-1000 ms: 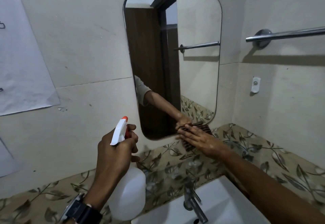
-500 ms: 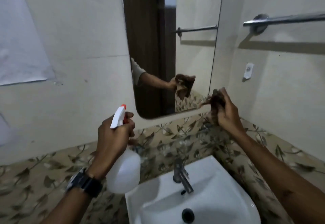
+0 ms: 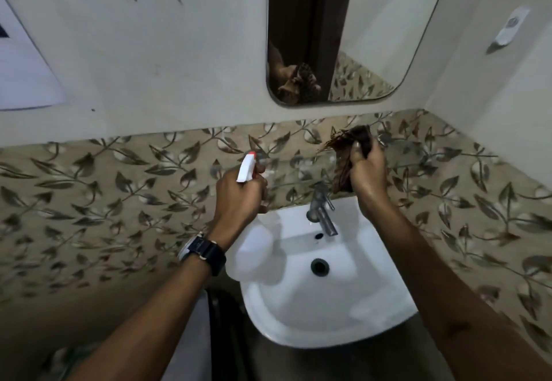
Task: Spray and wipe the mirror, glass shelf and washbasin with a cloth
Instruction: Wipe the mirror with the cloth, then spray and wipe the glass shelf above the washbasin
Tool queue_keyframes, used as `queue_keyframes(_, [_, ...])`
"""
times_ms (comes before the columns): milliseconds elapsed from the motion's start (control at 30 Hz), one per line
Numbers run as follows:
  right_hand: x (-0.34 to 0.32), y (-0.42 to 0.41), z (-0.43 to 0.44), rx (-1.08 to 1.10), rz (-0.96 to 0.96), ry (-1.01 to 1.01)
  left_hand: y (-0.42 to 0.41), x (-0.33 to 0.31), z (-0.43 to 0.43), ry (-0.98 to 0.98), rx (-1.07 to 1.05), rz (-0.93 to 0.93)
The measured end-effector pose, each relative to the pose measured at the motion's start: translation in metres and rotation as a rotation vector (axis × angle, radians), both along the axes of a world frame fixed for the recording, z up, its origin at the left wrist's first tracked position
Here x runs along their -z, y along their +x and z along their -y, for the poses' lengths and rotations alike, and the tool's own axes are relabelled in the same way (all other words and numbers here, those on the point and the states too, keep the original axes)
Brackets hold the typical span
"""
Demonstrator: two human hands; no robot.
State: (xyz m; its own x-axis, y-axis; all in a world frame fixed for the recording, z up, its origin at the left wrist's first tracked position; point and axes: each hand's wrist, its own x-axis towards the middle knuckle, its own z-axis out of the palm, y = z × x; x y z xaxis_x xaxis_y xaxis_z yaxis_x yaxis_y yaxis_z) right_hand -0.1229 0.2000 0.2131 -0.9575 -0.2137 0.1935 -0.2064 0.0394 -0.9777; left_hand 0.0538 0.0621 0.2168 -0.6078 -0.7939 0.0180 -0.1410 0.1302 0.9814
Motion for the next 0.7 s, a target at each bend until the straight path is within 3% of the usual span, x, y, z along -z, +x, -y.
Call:
queue_keyframes(200, [0.021, 0.015, 0.003, 0.001, 0.143, -0.054, 0.005, 0.023, 0.001, 0.061, -0.013, 0.041])
queue_keyframes(700, [0.022, 0.02, -0.004, -0.001, 0.142, -0.079, 0.008, 0.053, -0.014, 0.032, -0.026, 0.194])
